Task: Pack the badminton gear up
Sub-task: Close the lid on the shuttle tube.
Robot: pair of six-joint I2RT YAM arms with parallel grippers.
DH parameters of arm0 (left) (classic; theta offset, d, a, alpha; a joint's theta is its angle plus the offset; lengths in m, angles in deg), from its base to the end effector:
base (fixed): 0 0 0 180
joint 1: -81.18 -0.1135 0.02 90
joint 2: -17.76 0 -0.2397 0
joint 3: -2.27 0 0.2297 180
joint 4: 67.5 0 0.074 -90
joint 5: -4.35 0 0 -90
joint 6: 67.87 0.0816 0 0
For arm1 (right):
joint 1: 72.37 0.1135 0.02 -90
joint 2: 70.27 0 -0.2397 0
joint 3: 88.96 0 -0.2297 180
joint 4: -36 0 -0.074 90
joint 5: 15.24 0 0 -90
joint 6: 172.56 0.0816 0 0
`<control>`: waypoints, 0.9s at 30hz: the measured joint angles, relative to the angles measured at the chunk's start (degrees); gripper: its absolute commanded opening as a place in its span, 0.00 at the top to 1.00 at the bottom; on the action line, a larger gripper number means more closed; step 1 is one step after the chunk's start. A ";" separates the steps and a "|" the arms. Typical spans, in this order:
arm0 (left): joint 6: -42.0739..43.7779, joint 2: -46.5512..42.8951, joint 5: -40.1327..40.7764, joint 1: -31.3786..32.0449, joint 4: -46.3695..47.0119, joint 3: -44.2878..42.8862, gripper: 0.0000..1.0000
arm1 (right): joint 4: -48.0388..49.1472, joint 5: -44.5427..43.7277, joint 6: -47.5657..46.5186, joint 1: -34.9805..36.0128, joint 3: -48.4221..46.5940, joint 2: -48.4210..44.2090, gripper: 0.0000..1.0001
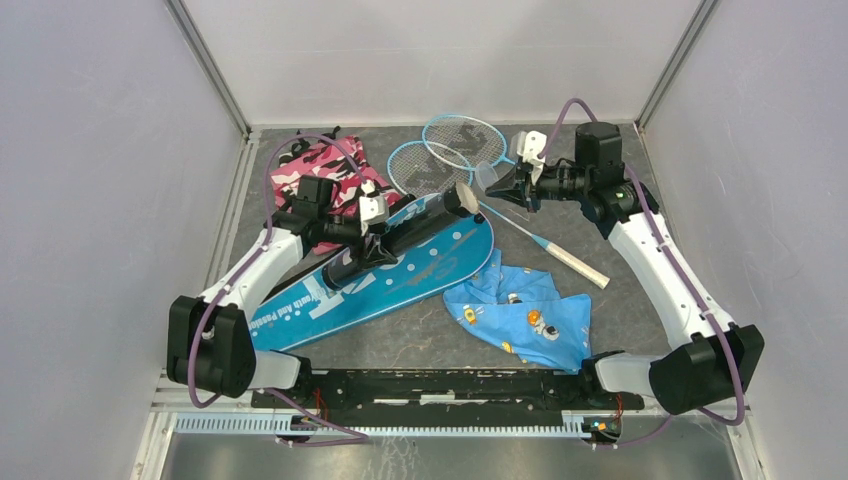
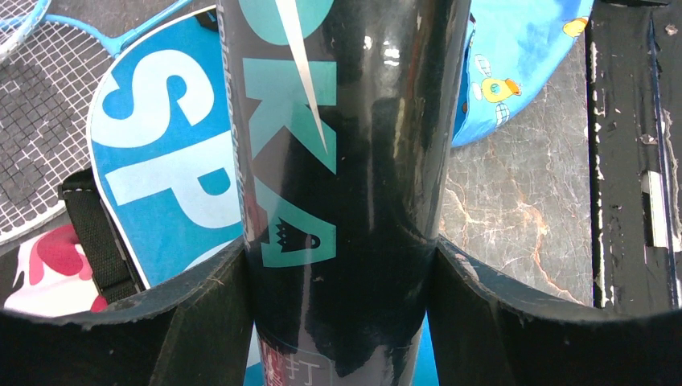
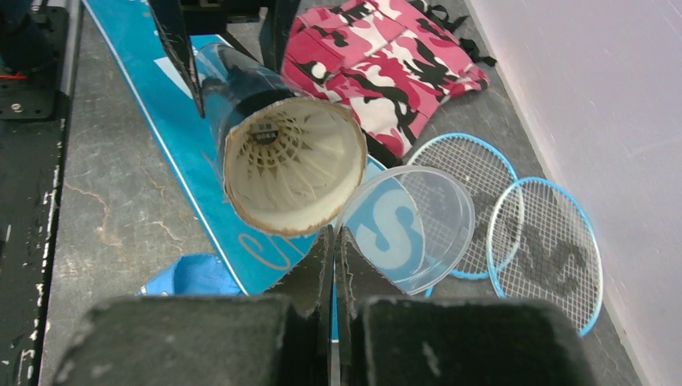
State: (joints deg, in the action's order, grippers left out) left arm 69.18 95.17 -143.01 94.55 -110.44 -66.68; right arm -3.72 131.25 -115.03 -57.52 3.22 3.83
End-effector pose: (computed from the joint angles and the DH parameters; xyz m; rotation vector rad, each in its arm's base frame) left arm 0.2454 -0.1290 0.2214 1.3951 1.6018 -0.8806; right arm 0.2575 0.1387 0.3463 -1.2680 1.3976 0.7785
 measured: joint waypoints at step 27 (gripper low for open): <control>4.70 -0.96 0.37 0.66 -0.48 1.33 0.98 | -6.93 6.86 -7.50 4.66 0.42 -2.45 1.00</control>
State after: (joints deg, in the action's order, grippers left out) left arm 73.88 94.21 -142.64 95.20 -110.92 -65.34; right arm -10.65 138.11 -122.52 -52.86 3.63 1.39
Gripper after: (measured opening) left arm 0.732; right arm 0.006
